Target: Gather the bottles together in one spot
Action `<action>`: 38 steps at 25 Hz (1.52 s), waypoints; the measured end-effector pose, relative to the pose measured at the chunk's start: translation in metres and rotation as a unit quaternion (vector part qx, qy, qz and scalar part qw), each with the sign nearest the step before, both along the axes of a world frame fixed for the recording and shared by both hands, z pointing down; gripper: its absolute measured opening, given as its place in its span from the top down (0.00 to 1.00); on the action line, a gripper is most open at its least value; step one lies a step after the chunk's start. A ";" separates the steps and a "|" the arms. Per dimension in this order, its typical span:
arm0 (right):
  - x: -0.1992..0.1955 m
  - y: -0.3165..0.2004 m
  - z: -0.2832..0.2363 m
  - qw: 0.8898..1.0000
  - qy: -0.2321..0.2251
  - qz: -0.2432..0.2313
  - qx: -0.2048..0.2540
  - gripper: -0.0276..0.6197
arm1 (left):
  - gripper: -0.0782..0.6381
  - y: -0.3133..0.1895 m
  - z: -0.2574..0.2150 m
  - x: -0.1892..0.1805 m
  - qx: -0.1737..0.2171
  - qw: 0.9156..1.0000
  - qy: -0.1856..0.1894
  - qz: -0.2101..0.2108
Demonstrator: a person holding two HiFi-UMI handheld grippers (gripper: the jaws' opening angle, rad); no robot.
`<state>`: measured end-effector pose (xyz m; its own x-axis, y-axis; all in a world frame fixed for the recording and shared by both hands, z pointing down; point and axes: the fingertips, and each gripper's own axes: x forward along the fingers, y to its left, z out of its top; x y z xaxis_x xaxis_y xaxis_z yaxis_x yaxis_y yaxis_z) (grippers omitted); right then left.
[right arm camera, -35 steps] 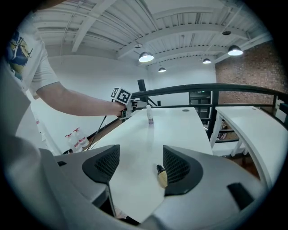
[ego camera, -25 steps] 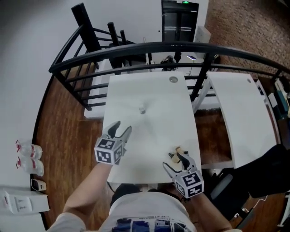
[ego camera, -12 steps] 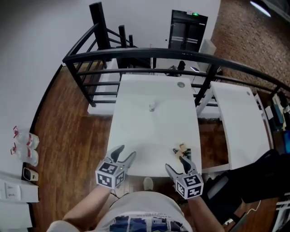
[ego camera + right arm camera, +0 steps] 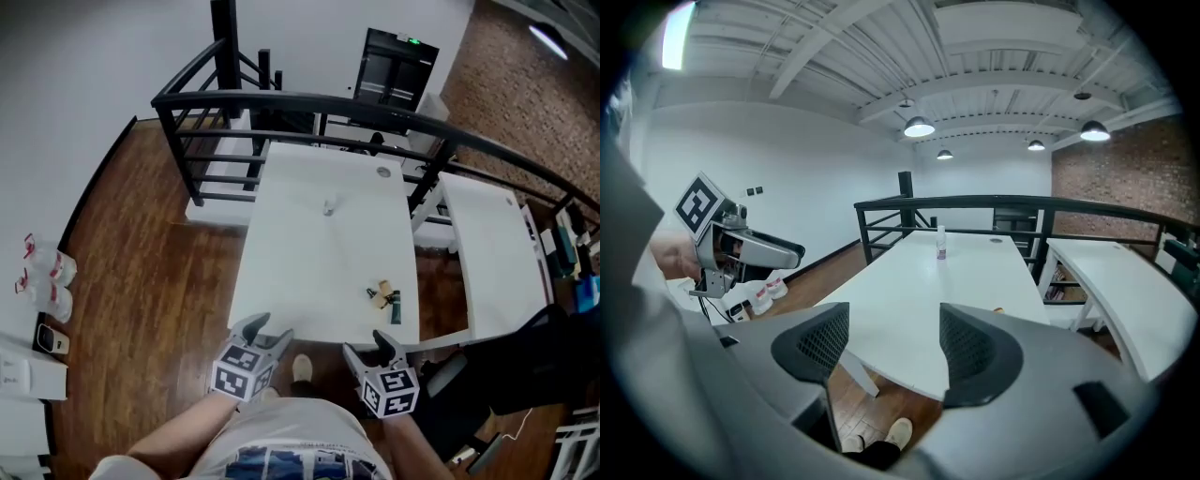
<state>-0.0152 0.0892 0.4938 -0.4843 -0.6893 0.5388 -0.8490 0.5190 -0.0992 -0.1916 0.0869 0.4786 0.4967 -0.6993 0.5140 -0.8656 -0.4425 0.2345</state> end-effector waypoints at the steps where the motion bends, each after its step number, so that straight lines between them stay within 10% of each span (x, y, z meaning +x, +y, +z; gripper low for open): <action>1: -0.001 0.006 -0.001 1.000 0.002 0.001 0.000 0.45 | 0.58 0.005 -0.001 0.000 0.002 1.000 -0.007 0.002; 18: 0.016 0.045 0.016 0.999 0.052 -0.003 0.002 0.45 | 0.57 0.033 0.005 0.001 0.002 1.000 0.017 0.017; 38: 0.076 -0.136 0.133 0.977 0.146 -0.136 -0.075 0.50 | 0.57 -0.097 0.045 0.048 -0.058 0.998 -0.004 -0.038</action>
<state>0.0607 -0.0467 0.6271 -0.4485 -0.4587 0.7671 -0.6853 0.7274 0.0343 -0.1432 -0.0106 0.5239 0.4402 -0.6706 0.5972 -0.8976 -0.3461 0.2730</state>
